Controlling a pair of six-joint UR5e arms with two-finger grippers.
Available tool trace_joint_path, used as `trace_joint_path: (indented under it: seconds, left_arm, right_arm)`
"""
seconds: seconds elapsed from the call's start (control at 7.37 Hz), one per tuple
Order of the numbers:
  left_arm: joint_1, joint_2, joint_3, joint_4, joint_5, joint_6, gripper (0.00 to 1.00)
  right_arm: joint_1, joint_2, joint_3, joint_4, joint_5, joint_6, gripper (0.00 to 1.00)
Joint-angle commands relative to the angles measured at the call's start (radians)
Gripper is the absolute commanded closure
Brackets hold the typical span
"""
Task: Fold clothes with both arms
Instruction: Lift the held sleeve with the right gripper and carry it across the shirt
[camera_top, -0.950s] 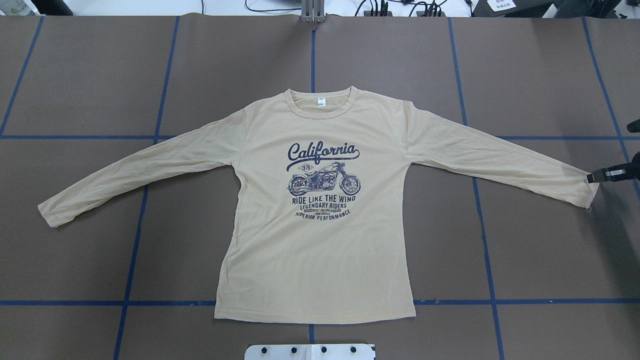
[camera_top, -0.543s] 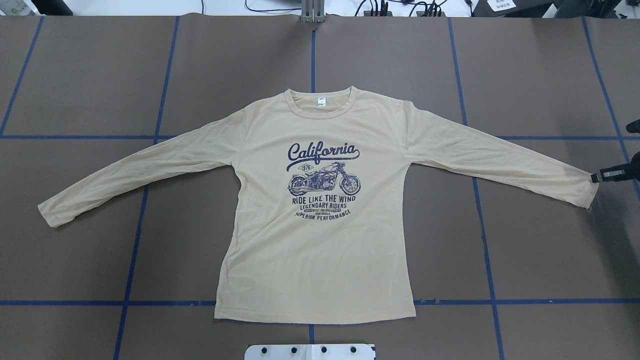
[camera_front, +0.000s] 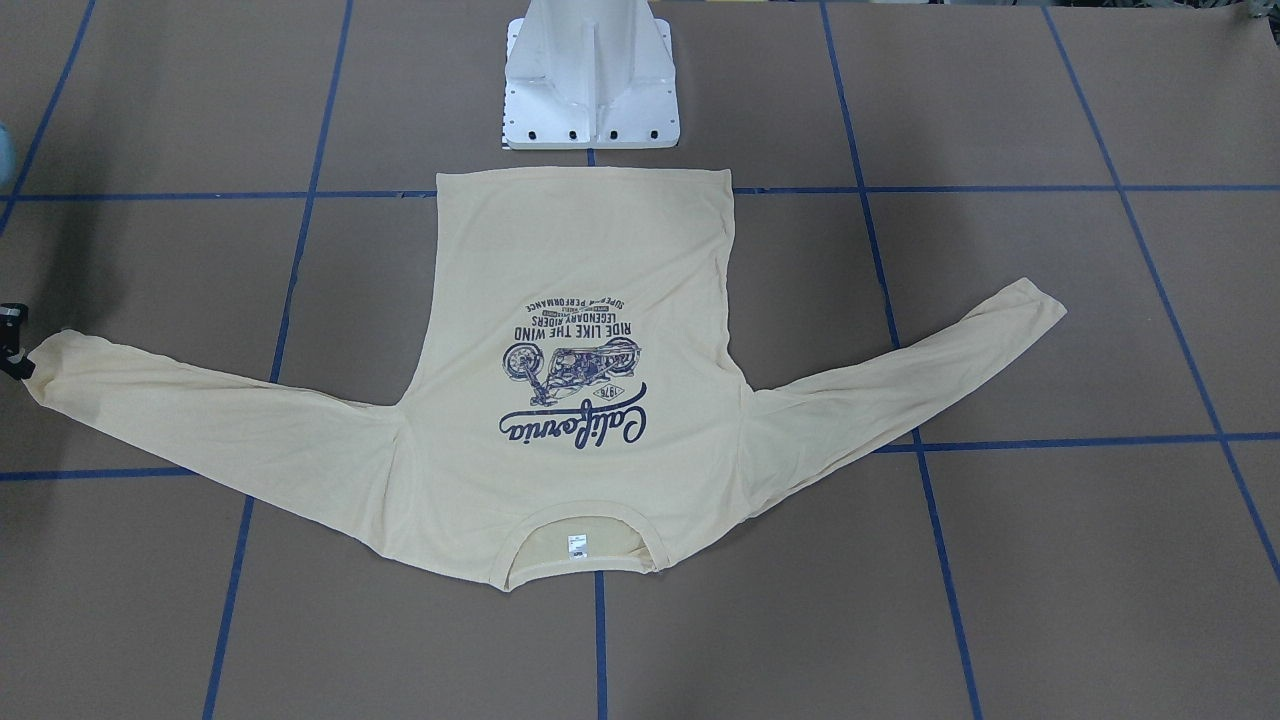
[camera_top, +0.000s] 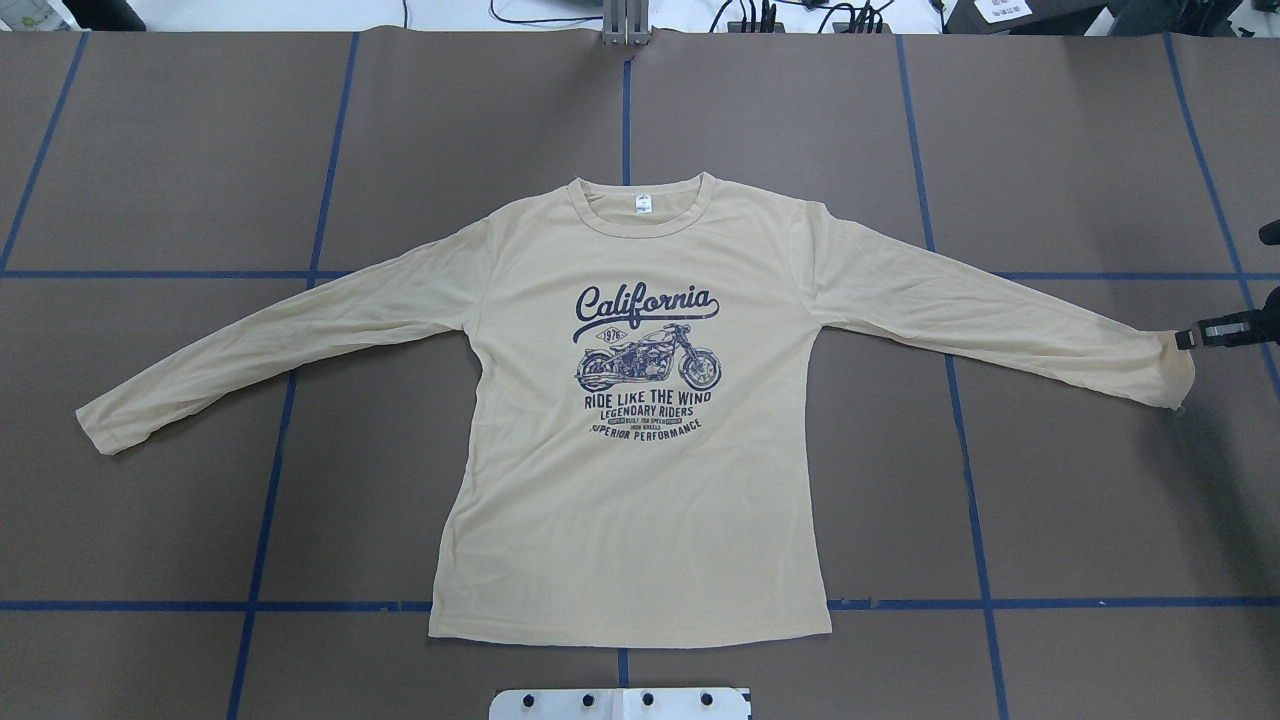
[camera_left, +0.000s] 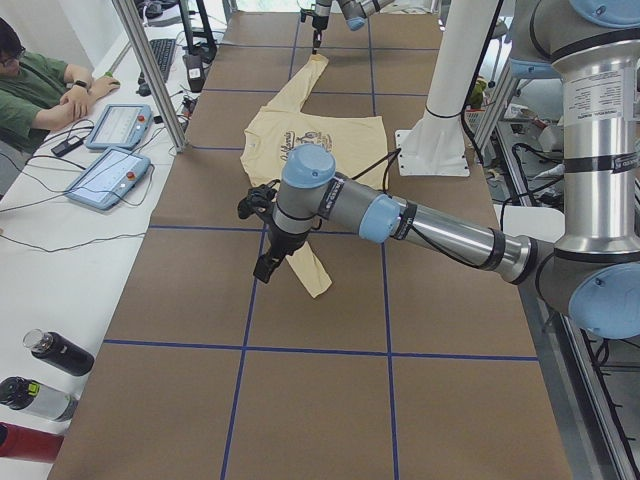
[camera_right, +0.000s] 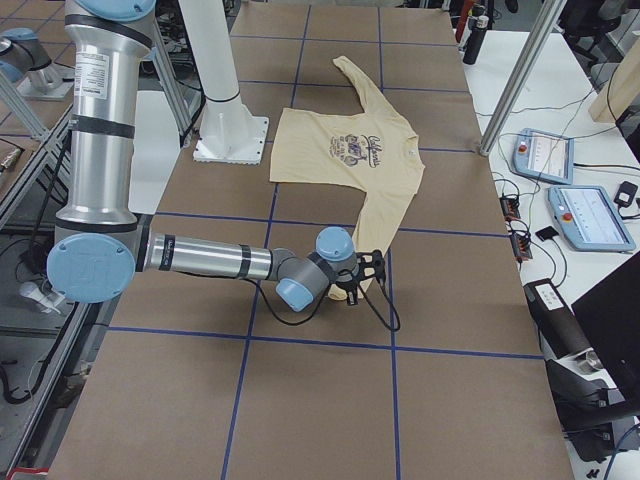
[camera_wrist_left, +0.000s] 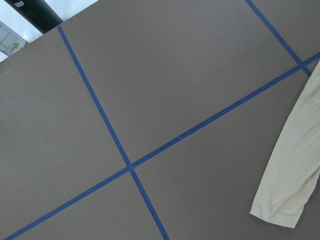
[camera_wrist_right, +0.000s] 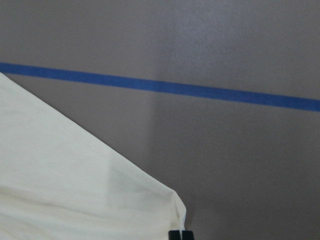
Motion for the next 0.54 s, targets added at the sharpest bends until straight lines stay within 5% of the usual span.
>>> trace_joint_path:
  seconds: [0.0, 0.41]
  left_arm:
    - [0.000, -0.001, 0.006, 0.000, 0.000, 0.000, 0.00]
    - [0.000, -0.003, 0.010, 0.000, 0.000, 0.000, 0.00]
  right_arm:
    - [0.011, 0.059, 0.211, -0.214, 0.015, 0.152, 1.00]
    - [-0.054, 0.371, 0.329, -0.584, -0.026, 0.349, 1.00]
